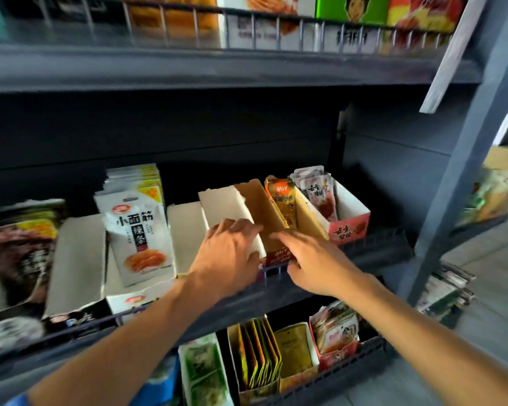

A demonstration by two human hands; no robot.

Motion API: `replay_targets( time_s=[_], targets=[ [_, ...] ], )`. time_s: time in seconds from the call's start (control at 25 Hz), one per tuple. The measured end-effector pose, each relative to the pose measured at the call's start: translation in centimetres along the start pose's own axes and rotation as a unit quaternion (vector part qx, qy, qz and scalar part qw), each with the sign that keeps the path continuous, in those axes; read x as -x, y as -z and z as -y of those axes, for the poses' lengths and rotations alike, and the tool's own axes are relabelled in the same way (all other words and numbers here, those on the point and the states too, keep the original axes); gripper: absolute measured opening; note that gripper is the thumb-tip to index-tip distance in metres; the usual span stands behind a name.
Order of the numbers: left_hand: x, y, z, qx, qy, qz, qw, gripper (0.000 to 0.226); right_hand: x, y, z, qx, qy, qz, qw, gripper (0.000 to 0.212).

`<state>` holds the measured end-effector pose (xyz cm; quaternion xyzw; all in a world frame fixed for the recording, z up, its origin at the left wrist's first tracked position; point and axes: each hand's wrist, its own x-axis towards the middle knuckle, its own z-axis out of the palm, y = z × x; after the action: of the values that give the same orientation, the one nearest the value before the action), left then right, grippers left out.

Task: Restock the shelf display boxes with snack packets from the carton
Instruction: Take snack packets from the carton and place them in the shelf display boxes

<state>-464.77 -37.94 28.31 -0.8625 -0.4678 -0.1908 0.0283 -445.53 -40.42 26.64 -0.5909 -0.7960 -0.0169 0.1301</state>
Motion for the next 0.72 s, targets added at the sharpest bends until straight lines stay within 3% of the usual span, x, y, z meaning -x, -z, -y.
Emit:
replay_targets(
  time_s=[0.08, 0.24, 0.4, 0.52, 0.6, 0.72],
  targets=[
    [3.1, 0.6, 0.6, -0.023, 0.008, 0.026, 0.999, 0.058, -1.0, -0.4, 1.9, 0.014, -0.045, 0.038, 0.998, 0.067],
    [7.2, 1.7, 2.9, -0.045, 0.023, 0.052, 0.997, 0.057, -1.6, -0.3, 2.8, -0.027, -0.088, 0.088, 0.992, 0.062],
    [9.4, 1.4, 4.5, -0.047, 0.024, 0.048, 0.997, 0.059, -0.6, 0.8, 3.6, -0.017, -0.098, 0.085, 0.991, 0.055],
    [11.2, 0.9, 5.3, 0.008, 0.039, -0.013, 0.999, 0.069, 0.8, 0.5, 5.2, 0.049, -0.054, -0.041, 0.997, 0.057],
    [14.3, 0.2, 5.5, 0.085, 0.052, -0.083, 0.992, 0.073, 2.8, -0.6, 8.1, 0.001, -0.019, -0.104, 0.994, 0.064],
    [23.6, -3.0, 6.5, 0.175, 0.110, -0.140, 0.968, 0.072, 6.8, -4.2, 14.4, -0.064, 0.032, -0.024, 0.997, 0.085]
  ],
)
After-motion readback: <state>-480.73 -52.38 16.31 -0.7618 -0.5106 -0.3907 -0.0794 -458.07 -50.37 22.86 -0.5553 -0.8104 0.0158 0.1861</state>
